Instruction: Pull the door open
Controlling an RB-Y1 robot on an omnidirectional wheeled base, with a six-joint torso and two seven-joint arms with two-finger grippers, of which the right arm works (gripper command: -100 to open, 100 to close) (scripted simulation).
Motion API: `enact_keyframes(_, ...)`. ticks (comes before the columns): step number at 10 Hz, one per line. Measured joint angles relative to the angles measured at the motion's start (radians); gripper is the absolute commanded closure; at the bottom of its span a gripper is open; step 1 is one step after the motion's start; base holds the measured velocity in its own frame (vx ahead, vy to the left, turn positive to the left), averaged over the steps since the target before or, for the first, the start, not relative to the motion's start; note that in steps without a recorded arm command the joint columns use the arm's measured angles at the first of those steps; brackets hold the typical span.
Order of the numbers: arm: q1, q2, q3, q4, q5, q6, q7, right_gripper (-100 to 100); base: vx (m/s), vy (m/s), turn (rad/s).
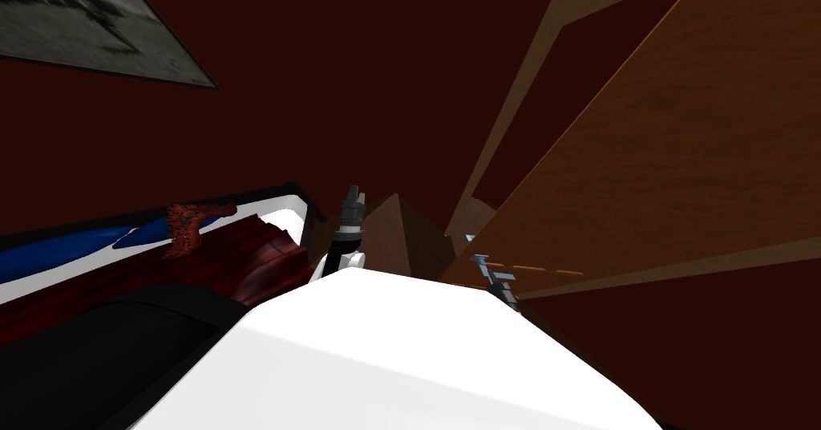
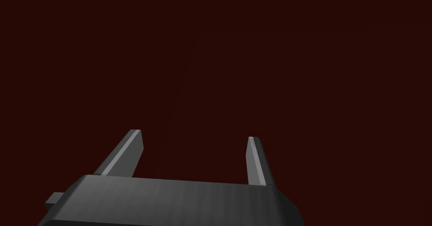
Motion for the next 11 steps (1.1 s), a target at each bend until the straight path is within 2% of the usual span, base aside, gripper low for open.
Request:
enact_keyframes(3, -0.043, 0.007, -0.002, 0.023, 0.006, 0.015, 0.005, 100, -0.174, -0.047, 0.062)
enact_keyframes(4, -0.048, 0.009, 0.0, 0.028, 0.008, 0.017, 0.005, 100, -0.051, -0.023, -0.017)
enact_keyframes(5, -0.034, 0.009, 0.0, 0.003, 0.009, 0.032, 0.006, 100, -0.152, -0.051, 0.111)
enact_keyframes(6, -0.034, 0.009, -0.002, -0.026, 0.01, 0.058, 0.009, 100, -0.203, -0.072, 0.13)
enact_keyframes(7, -0.049, 0.011, -0.003, -0.024, 0.012, 0.069, 0.01, 100, -0.164, -0.06, 0.086)
enact_keyframes(8, -0.046, 0.012, -0.005, -0.053, 0.014, 0.091, 0.013, 100, -0.119, -0.041, 0.03)
enact_keyframes(9, -0.066, 0.016, -0.002, -0.029, 0.017, 0.089, 0.013, 100, -0.141, -0.06, 0.088)
enact_keyframes(10, -0.076, 0.017, -0.001, -0.028, 0.02, 0.098, 0.012, 100, -0.199, -0.061, 0.109)
enact_keyframes(11, -0.075, 0.018, -0.004, -0.059, 0.021, 0.125, 0.016, 100, -0.15, -0.048, 0.044)
